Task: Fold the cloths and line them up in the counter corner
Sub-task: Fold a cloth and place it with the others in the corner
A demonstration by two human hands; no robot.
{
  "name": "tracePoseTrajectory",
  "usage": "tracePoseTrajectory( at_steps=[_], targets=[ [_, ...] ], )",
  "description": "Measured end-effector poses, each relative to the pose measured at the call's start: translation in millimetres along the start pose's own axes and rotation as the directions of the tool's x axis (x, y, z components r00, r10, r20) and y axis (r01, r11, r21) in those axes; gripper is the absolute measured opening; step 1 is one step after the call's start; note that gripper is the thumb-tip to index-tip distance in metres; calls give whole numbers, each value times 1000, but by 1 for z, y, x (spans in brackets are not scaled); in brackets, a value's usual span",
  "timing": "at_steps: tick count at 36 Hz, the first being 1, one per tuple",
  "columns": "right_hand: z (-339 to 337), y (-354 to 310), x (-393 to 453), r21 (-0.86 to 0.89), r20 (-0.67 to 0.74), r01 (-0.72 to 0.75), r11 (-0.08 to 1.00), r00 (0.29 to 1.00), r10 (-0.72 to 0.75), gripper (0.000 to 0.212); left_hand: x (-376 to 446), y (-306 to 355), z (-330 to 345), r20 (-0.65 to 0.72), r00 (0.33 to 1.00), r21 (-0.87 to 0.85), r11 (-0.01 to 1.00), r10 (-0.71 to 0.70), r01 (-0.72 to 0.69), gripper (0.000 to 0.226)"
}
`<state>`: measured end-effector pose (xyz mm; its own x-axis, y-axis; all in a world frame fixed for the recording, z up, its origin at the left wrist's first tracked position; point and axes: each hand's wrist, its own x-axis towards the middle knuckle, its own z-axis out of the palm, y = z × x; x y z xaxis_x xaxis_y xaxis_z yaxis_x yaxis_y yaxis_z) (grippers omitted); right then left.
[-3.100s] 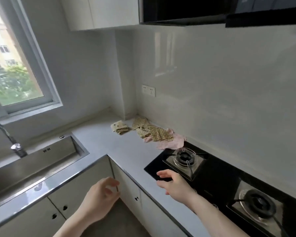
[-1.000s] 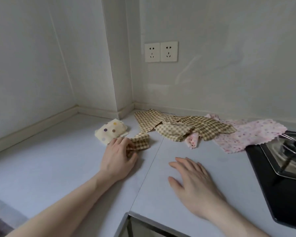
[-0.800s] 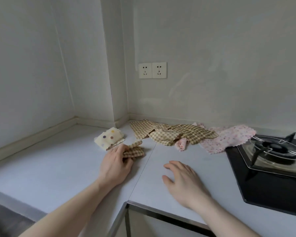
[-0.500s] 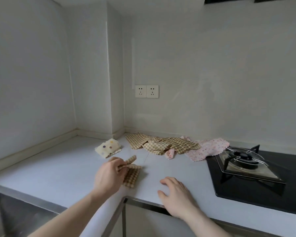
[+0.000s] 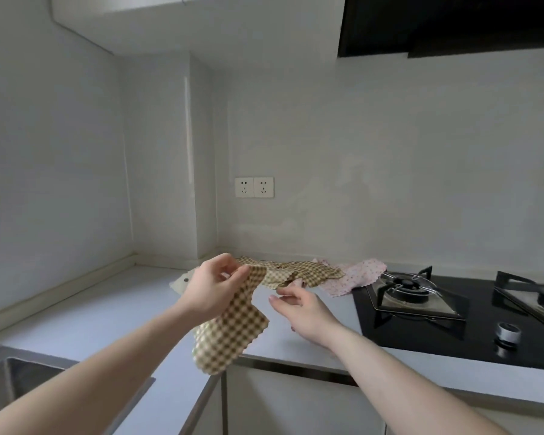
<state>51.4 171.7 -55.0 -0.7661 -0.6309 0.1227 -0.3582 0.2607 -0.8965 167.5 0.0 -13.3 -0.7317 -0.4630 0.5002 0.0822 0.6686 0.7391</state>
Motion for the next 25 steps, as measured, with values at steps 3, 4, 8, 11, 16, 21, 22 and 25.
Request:
tracePoseTrajectory(
  at_steps=[3, 4, 8, 11, 16, 21, 22, 25],
  targets=[
    [-4, -13, -10, 85, 35, -121, 989, 992, 119, 66, -7, 13, 3, 28, 1000, -69, 998, -3, 5, 25],
    [-6, -16, -13, 132, 73, -179, 975, 983, 171, 63, -9, 17, 4, 31, 999, -92, 996, -13, 15, 23],
    [-14, -22, -22, 271, 223, -305, 913, 943, 248, 32, -14, 26, 5, 86, 996, -134, 991, 1, 11, 19],
    [-19, -24, -21, 335, 109, -228, 914, 973, 203, 21, -18, 33, 3, 123, 992, -132, 991, 14, 3, 18],
    [-34, -30, -18, 236, -152, -3, 972, 988, 40, 5, -25, 45, -8, 361, 933, -290, 951, 2, 110, 24],
    [-49, -42, -17, 60, -159, 172, 983, 974, -161, 7, -22, 49, -3, 324, 946, -206, 974, -19, 91, 13],
    [-52, -42, -14, -26, -197, 208, 978, 958, -209, 7, -20, 47, -1, 267, 964, -126, 991, -2, 37, 12],
    [-60, -52, -12, -239, -271, 279, 930, 900, -340, 9, -15, 48, 5, 219, 972, -29, 996, 88, -84, 53]
  ],
)
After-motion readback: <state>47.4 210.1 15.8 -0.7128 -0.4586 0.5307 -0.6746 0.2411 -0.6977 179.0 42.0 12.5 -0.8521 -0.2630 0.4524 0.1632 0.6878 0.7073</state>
